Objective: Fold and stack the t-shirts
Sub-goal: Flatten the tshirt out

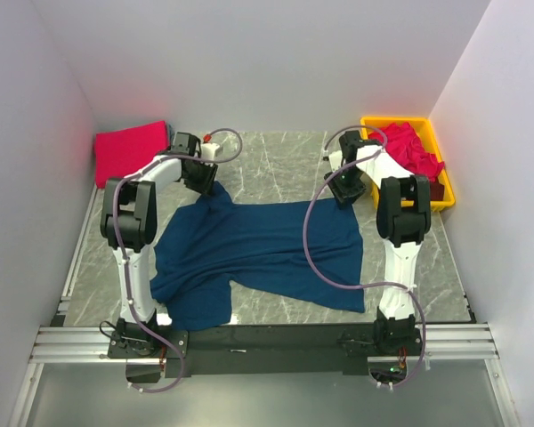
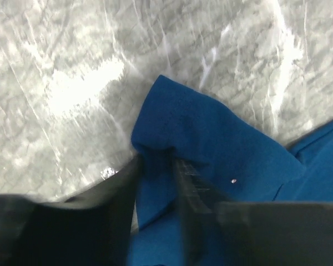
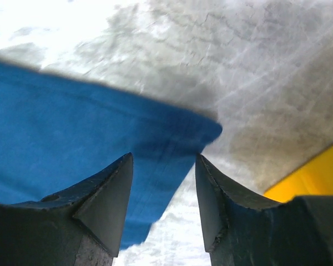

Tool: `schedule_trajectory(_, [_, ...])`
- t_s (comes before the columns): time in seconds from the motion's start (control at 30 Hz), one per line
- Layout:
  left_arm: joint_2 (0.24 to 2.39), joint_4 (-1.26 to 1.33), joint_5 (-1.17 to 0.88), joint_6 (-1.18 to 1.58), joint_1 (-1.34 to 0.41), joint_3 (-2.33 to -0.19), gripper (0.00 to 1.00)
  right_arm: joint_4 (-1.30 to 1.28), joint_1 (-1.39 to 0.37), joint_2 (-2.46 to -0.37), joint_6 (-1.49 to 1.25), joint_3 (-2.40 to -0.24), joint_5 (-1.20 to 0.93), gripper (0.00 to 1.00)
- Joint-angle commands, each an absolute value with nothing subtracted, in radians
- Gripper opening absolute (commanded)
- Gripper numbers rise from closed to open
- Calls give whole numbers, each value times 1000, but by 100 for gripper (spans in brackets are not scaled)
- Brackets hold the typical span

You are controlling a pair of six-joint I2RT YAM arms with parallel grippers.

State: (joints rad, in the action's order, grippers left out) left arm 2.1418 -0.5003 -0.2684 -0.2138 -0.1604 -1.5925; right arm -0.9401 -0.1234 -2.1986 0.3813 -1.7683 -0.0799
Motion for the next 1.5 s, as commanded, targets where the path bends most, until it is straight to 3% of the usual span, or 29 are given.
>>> schedule_trajectory(0.0, [2189, -511, -236, -198, -166, -1623, 30, -914, -117, -2227, 362, -1813, -43, 57])
schedule_trajectory(0.07, [2187, -534, -247, -193, -157, -1654, 20, -904, -117, -2235, 359, -1816, -28, 58])
schedule_trajectory(0.13, [2168, -548, -238, -190, -144, -1686, 1, -908, -115, -2250, 357, -1827, -31, 58])
schedule_trajectory(0.23, [2065, -500, -200, -210, -143, -1660, 1, -928, -117, -2267, 359, -1841, -46, 41])
schedule_trajectory(0.3, [1955, -467, -181, -230, -147, -1626, 1, -928, -117, -2255, 359, -1835, -54, 24])
schedule_trajectory(0.37, [1880, -421, -160, -259, -159, -1544, 1, -919, -117, -2240, 365, -1810, -61, 9])
schedule_trajectory(0.43, [1755, -378, -147, -314, -179, -1411, 1, -911, -115, -2214, 368, -1793, -63, 0])
schedule_trajectory(0.57, [1571, -285, -147, -434, -225, -1185, 1, -899, -112, -2180, 377, -1750, -72, 0])
schedule_trajectory(0.7, [1448, -372, -230, -619, -288, -1033, 1, -908, -109, -2155, 383, -1736, -83, 0])
schedule_trajectory(0.77, [1405, -449, -297, -717, -304, -950, 7, -916, -107, -2145, 388, -1730, -90, 0])
schedule_trajectory(0.8, [1347, -481, -355, -807, -307, -921, 21, -919, -104, -2131, 390, -1727, -92, 0])
schedule_trajectory(0.9, [1226, -603, -432, -912, -308, -845, 40, -926, -106, -2106, 403, -1706, -100, 0])
schedule_trajectory(1.07, [1193, -621, -474, -833, -237, -883, 50, -943, -103, -2085, 429, -1695, -124, 0])
schedule_trajectory(1.17, [1307, -679, -570, -746, -86, -1011, 54, -966, -103, -2075, 442, -1712, -149, 0])
schedule_trajectory(1.23, [1419, -728, -613, -724, -6, -1107, 63, -983, -103, -2060, 451, -1715, -170, 0])
schedule_trajectory(1.47, [1583, -672, -514, -594, 28, -1135, 64, -986, -101, -2039, 474, -1710, -153, 0])
